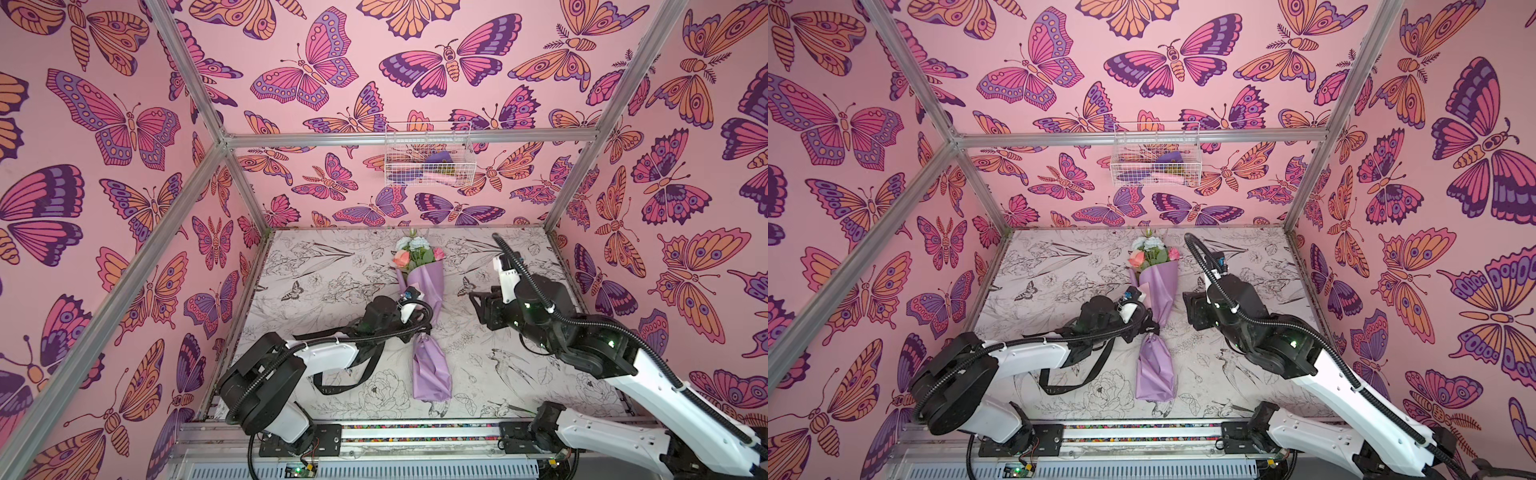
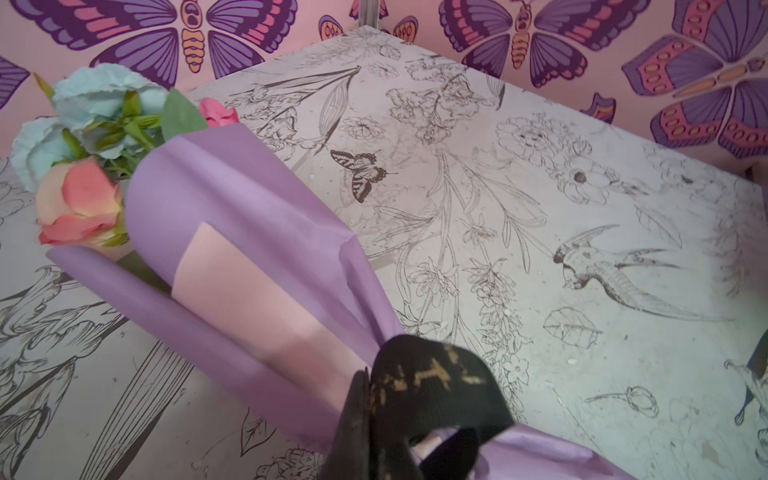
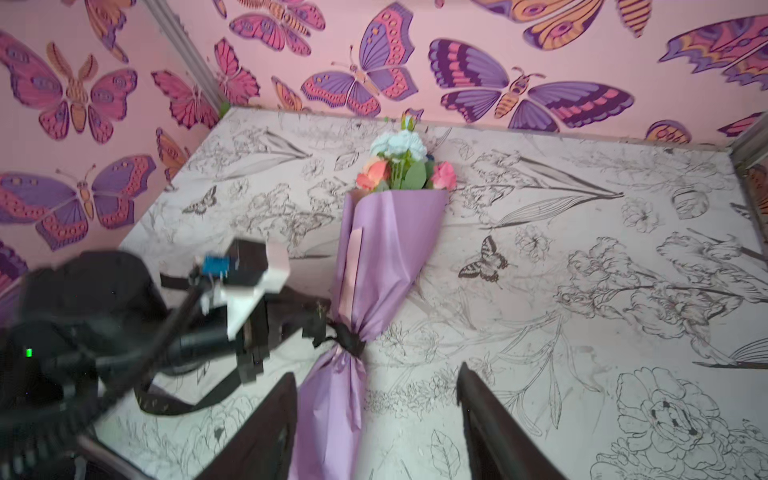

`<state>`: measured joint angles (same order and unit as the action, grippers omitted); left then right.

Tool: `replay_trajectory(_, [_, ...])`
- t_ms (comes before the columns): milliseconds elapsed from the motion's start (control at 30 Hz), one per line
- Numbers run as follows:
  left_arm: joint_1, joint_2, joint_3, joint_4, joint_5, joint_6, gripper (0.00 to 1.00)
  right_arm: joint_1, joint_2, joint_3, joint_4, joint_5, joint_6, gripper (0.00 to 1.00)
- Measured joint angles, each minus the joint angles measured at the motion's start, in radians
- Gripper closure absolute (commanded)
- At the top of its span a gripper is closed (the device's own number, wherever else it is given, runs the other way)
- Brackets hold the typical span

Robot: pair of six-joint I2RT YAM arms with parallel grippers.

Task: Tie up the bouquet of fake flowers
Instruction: 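Sweep the right gripper down toward the robot, dragging the ribbon end near the table edge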

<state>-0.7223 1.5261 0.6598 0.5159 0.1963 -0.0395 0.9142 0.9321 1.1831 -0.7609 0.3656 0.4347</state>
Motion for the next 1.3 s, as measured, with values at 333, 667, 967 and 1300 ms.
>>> replay_trajectory(333, [0.070, 0.025, 0.036, -0.050, 0.158, -0.111, 1.00, 0.463, 0.217, -0.214, 0.237, 0.043, -0.081, 0.39])
replay_trajectory(667, [0.133, 0.100, 0.099, -0.102, 0.250, -0.190, 1.00, 0.690, 0.679, -0.037, 0.374, 0.054, -0.313, 0.37])
replay_trajectory(967, [0.135, 0.120, 0.102, -0.126, 0.283, -0.216, 1.00, 0.692, 0.956, 0.119, 0.401, 0.096, -0.462, 0.35])
replay_trajectory(1300, [0.135, 0.120, 0.103, -0.127, 0.286, -0.232, 1.00, 0.635, 1.153, 0.289, 0.414, 0.112, -0.567, 0.36])
